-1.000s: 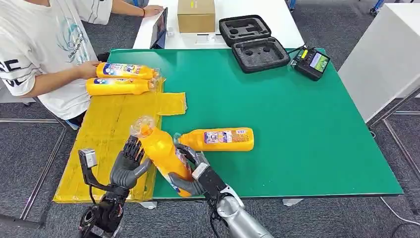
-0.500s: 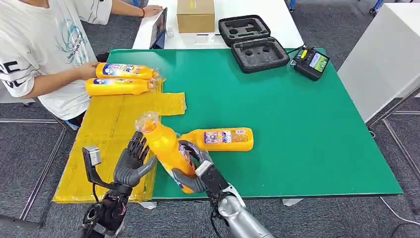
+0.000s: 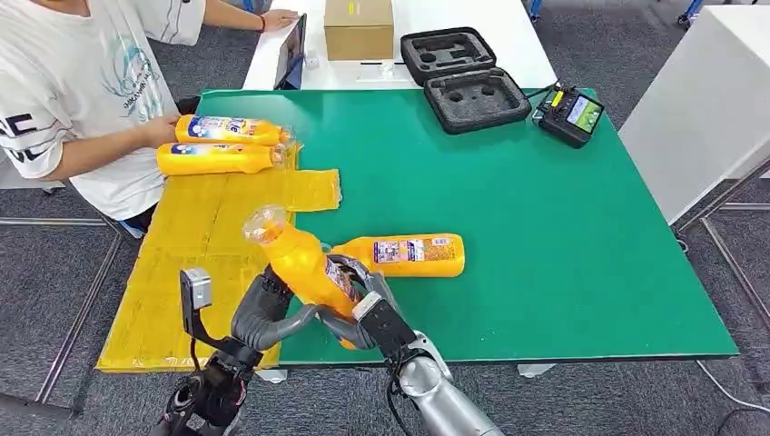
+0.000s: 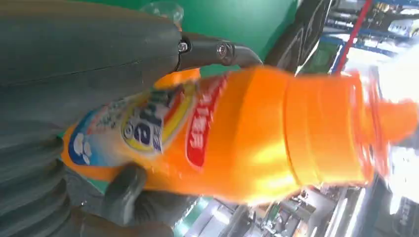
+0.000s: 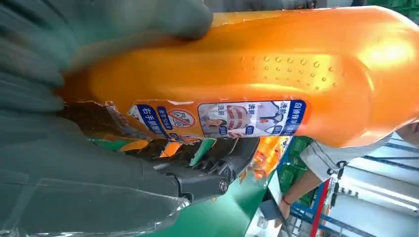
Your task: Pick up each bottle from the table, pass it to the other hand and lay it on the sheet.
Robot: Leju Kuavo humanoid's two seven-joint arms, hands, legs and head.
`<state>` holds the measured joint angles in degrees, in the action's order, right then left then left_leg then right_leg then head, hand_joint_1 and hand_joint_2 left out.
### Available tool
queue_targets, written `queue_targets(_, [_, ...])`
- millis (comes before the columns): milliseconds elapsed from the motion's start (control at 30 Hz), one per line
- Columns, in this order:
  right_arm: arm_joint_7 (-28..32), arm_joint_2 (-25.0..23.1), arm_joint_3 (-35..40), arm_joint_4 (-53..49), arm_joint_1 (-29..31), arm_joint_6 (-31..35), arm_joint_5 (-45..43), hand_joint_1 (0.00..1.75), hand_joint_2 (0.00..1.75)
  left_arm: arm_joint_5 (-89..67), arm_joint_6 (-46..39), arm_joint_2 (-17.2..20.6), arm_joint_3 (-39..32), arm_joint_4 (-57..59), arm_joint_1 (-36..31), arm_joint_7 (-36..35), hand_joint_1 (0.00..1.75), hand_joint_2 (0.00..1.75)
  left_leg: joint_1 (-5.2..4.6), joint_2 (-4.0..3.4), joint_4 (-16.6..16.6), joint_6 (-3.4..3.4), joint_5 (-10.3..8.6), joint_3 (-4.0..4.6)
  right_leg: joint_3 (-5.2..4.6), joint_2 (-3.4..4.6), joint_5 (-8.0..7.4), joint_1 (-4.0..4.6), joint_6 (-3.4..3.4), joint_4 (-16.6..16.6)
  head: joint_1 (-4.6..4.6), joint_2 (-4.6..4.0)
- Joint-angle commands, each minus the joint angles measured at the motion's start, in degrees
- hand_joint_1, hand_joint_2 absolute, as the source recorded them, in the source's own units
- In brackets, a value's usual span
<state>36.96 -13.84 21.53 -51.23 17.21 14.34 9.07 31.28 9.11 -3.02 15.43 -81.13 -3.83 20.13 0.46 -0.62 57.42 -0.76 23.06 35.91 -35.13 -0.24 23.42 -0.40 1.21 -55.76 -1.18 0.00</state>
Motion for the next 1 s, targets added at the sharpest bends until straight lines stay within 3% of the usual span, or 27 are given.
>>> queue_targets(33, [-0.1,-0.6,-1.4,5.0,2.9,0.5,-0.3,1.75,1.75,0.0,0.0,1.1,2.1,0.4,-0.4,-0.2,0.0,1.75,0.01,0.03,0.0,0.03,0.14,-0.33,0.31,0.04,0.13,0.0,-0.04,0.0,0.02,0.0])
queue_targets(300, [-1.6,-1.1,-2.6,8.0,4.6,4.0,1.1,1.75,1.75,-1.0,-0.2,1.7,5.1,-1.6,-0.9,-1.0,0.0,1.75,0.0,0.06,0.0,0.01,0.07,-0.19,0.19,-0.01,0.08,-0.01,-0.01,0.0,0.02,0.0])
queue_targets(667, [-4.6,-5.7,9.4,13.5,5.3,2.6,11.4,1.75,1.75,-3.1,-3.8,-1.4,8.7,11.7,-11.1,-2.6,0.0,1.75,0.03,0.2,0.0,0.03,0.01,-0.16,0.17,-0.16,0.08,0.03,-0.03,0.0,0.0,0.0])
queue_targets(1000, [-5.8,-6.2,13.8,18.5,6.9,0.2,13.5,1.75,1.75,-0.5,-6.4,-1.7,7.2,13.5,-10.5,-2.3,0.0,1.75,0.05,0.13,-0.1,0.06,0.13,-0.42,0.43,-0.12,0.19,0.04,-0.05,0.1,0.02,0.0])
